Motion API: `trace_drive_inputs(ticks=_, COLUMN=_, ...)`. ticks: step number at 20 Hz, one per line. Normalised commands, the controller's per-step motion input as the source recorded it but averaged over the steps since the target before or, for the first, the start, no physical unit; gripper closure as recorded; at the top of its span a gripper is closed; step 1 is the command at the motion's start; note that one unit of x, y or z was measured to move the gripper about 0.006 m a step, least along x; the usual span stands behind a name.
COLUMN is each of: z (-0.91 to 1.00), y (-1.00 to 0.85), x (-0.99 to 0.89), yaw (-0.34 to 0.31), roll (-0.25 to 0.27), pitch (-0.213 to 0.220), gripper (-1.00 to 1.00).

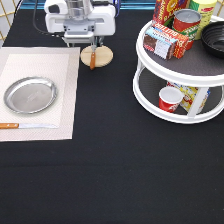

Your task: Arrange plate and fork

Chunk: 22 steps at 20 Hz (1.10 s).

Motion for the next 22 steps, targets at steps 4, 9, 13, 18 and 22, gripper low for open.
trace_drive_inputs(ticks=4, z=-0.41, y=0.24, x=-0.91, yaw=0.074, roll=0.0, pitch=-0.063, gripper=-1.0)
trace_drive_inputs(ticks=9, z=-0.37, y=-0.1, x=-0.64, yaw=0.05, roll=0.012, pitch=-0.041, gripper=-1.0)
trace_drive_inputs(ticks=13, z=-0.1, y=-0.43, x=-0.15, yaw=0.003, roll=0.055, pitch=-0.039, gripper=-1.0)
trace_drive_inputs(ticks=18, z=-0.17, y=-0.17, x=0.16, yaw=0.039, roll=0.014, pitch=-0.002, gripper=-1.0)
trace_drive_inputs(ticks=22, z=-0.41, y=0.23, x=-0.06, yaw=0.089, roll=-0.017, pitch=-0.017, gripper=-1.0)
